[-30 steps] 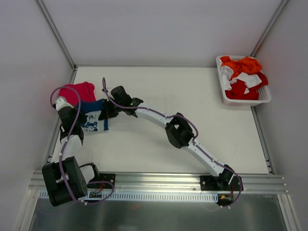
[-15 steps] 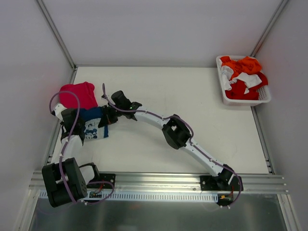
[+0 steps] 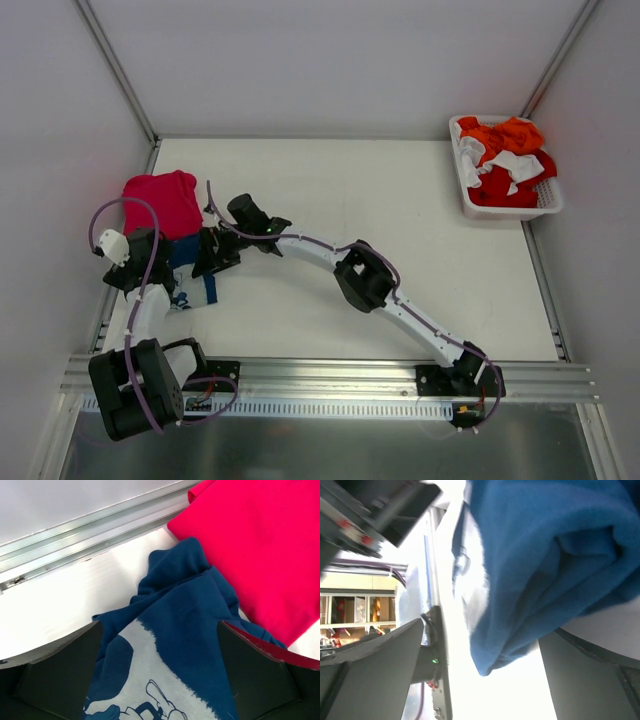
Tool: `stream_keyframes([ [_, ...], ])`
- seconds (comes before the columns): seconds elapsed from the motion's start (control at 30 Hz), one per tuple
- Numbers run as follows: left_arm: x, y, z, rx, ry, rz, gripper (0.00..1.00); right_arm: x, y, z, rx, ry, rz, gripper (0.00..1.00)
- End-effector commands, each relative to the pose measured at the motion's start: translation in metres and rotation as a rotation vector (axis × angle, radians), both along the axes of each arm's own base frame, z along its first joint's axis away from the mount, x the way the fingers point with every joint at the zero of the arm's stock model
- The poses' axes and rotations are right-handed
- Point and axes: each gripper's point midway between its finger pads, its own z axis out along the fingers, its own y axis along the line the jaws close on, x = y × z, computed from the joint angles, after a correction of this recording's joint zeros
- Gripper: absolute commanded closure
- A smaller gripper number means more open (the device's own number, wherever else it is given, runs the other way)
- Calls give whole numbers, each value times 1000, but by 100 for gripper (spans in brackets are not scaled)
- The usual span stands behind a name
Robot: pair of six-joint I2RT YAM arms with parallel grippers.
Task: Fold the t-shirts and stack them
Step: Put the neatly folded tshirt into the corner of the board with both arms
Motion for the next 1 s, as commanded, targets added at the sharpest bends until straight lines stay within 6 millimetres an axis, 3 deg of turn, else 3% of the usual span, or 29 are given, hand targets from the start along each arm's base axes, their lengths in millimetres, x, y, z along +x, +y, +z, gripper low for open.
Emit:
stream_keyframes([
  [0.0,-1,12,15,24,-21,74,1,-2,-7,16,10,-45,22,1],
  [0.1,-2,6,24,25,-60,68,1,7,-21,8,-68,-142,-24,0],
  [0.13,-2,3,38,46,-111,66,1,5,-35,-18,-150,-151,-40,0],
  [0.17,-3,-2,41,53,-129,56,1,11,-43,6,-141,-254,-61,0],
  [0.2,3,-14,48,61,-158,13,1,30,-54,1,-211,-345,-165,1],
  [0.23,7,-22,61,75,-205,-23,1,30,-78,-22,-305,-370,-201,1],
  [0.27,14,-31,73,84,-236,-71,1,41,-88,12,-298,-452,-255,0],
  [0.3,23,-47,81,97,-244,-154,1,56,-104,15,-356,-513,-335,0],
  [0.33,28,-57,89,102,-256,-205,1,54,-126,7,-429,-529,-345,1],
  [0.37,38,-74,100,97,-268,-302,1,58,-139,38,-420,-593,-370,0],
  [0.4,44,-92,101,87,-268,-381,1,62,-153,44,-460,-639,-406,1],
  [0.43,47,-100,100,80,-261,-422,1,60,-164,52,-477,-658,-417,1],
  [0.47,51,-117,100,70,-257,-502,1,55,-186,40,-549,-685,-411,1],
  [0.5,53,-123,97,66,-247,-527,1,57,-201,64,-546,-722,-470,0],
  [0.57,53,-129,89,60,-224,-548,1,45,-229,55,-613,-709,-482,1],
  [0.6,53,-130,86,59,-217,-550,1,38,-236,69,-593,-692,-508,1],
  [0.63,53,-130,83,58,-206,-554,1,31,-243,68,-597,-681,-505,0],
  [0.67,52,-130,81,61,-197,-559,1,21,-258,52,-641,-668,-499,1],
  [0.7,52,-130,78,60,-184,-557,1,13,-262,63,-615,-660,-527,0],
  [0.8,45,-125,59,50,-105,-526,1,-8,-282,50,-648,-664,-530,0],
  [0.97,39,-123,29,36,-8,-516,1,-30,-309,67,-653,-713,-599,1],
])
